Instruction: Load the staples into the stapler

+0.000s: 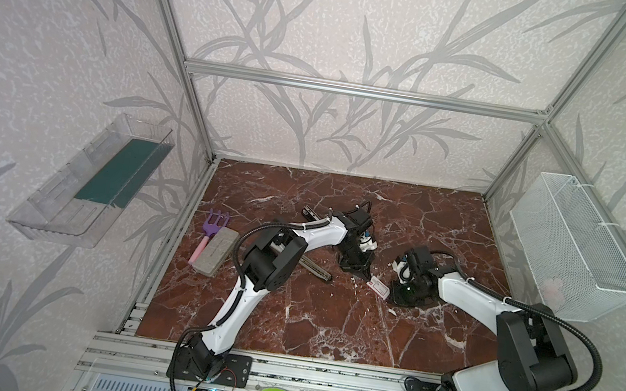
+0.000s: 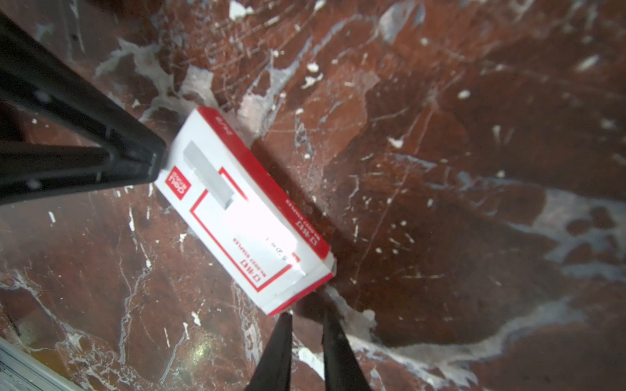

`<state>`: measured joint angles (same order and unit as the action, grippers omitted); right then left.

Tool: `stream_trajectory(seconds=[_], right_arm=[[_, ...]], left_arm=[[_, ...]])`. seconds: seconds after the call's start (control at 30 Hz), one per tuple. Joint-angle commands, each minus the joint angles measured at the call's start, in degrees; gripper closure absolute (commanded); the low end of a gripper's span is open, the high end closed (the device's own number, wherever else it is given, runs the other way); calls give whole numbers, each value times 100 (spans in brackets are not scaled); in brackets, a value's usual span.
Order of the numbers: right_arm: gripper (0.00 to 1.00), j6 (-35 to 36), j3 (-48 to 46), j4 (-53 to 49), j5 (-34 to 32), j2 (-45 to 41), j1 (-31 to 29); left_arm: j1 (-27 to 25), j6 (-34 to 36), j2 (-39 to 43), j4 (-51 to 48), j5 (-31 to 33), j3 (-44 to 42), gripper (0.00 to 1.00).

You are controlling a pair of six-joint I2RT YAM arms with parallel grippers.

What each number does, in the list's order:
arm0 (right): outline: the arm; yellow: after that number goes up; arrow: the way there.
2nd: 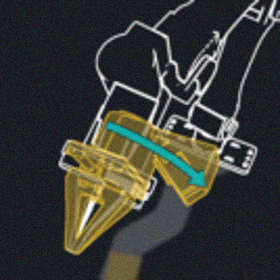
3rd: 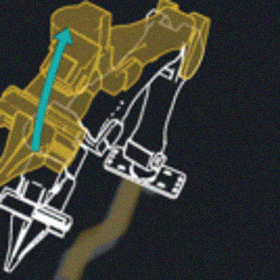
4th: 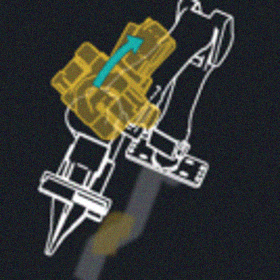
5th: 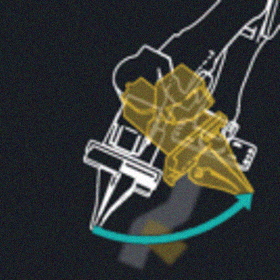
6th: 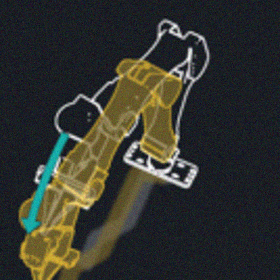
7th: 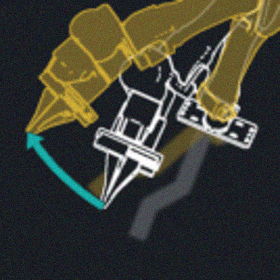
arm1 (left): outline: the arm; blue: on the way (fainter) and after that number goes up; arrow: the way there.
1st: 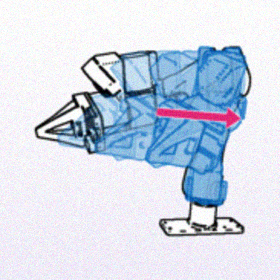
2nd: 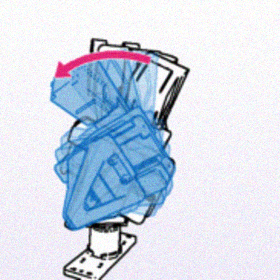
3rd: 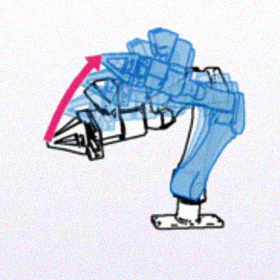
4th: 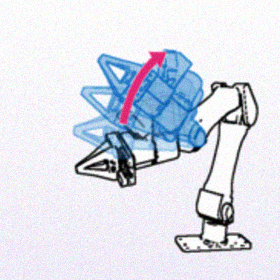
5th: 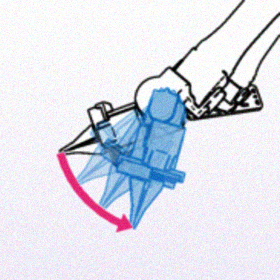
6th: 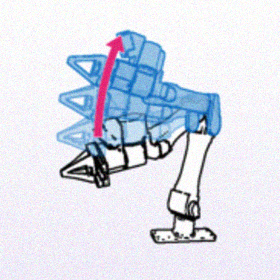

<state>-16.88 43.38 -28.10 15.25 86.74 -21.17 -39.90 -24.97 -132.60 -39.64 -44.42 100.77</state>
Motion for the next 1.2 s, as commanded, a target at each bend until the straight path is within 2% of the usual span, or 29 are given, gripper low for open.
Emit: stream_trajectory(seconds=[0.0,0.23,0.47,0.73,0.97,1.17], right_arm=[[75,-119,169,-85,-117,-157,-36],[75,-473,123,101,-109,-109,-34],[78,-612,84,58,-536,-234,-36],[77,-846,136,284,-573,-80,-29],[81,-870,172,307,-785,-57,-18],[85,-869,177,392,-762,131,-8]], left_arm=[[-18,74,2,89,-84,-154,100],[-12,30,139,275,-110,-407,100],[16,-36,314,389,-49,-576,100],[82,-132,501,517,-69,-679,98],[177,-352,664,820,-145,-874,90],[179,-444,695,1045,-332,-935,79]])
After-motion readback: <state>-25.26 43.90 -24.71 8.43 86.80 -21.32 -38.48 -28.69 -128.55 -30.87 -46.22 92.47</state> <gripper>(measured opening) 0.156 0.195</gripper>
